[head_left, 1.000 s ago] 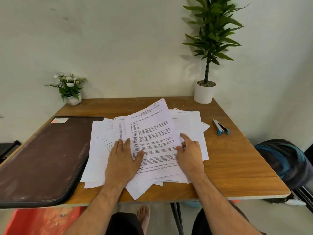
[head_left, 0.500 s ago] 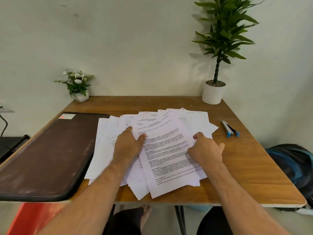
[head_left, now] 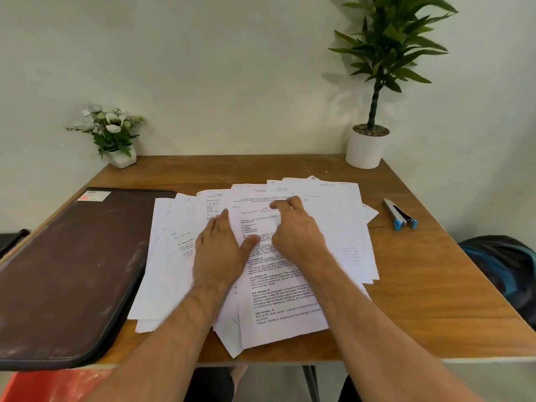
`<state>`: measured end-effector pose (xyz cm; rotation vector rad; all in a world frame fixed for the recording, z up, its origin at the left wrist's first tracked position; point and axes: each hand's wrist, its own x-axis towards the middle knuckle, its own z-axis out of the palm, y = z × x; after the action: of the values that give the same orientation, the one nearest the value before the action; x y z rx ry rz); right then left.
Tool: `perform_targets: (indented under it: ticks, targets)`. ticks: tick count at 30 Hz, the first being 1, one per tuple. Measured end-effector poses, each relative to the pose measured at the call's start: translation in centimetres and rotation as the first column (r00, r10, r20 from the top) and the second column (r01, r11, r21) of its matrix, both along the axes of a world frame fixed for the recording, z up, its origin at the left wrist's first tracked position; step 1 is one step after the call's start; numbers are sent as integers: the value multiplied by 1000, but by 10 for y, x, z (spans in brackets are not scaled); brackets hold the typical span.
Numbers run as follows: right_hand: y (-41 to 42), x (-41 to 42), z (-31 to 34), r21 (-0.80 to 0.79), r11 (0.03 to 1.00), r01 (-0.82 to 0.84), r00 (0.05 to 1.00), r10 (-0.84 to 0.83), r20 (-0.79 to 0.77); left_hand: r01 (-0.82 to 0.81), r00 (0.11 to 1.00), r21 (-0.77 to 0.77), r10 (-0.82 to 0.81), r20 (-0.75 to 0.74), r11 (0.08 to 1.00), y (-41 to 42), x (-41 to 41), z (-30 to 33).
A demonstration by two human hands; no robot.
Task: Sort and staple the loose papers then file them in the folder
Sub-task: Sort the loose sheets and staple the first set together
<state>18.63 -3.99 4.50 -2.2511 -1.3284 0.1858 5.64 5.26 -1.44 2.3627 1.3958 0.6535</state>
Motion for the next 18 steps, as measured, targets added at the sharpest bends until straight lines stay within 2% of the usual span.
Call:
perform_targets:
  ticks: [2,4,7,12,18]
  targets:
    - [20,0,-9,-69,994,-80,996,78,-33,35,999,6,-34,-38,999,-4,1,-5]
    - [36,3,-18,-203,971,-125,992,128,-2,29,998,4,-29,-56,1000,-5,2,-8]
    - [50,3,-23,-321,940,-114,988,140,60,-1,999,-23,1,-34,1000,-4,3,-6]
    - [60,-8,-25,-336,938,-80,985,126,118,-41,999,-41,41,2,998,-5,-4,-5]
    - [67,11,-4,-303,944,-133,990,143,12,34,994,-65,-27,109,997,7,-1,-1]
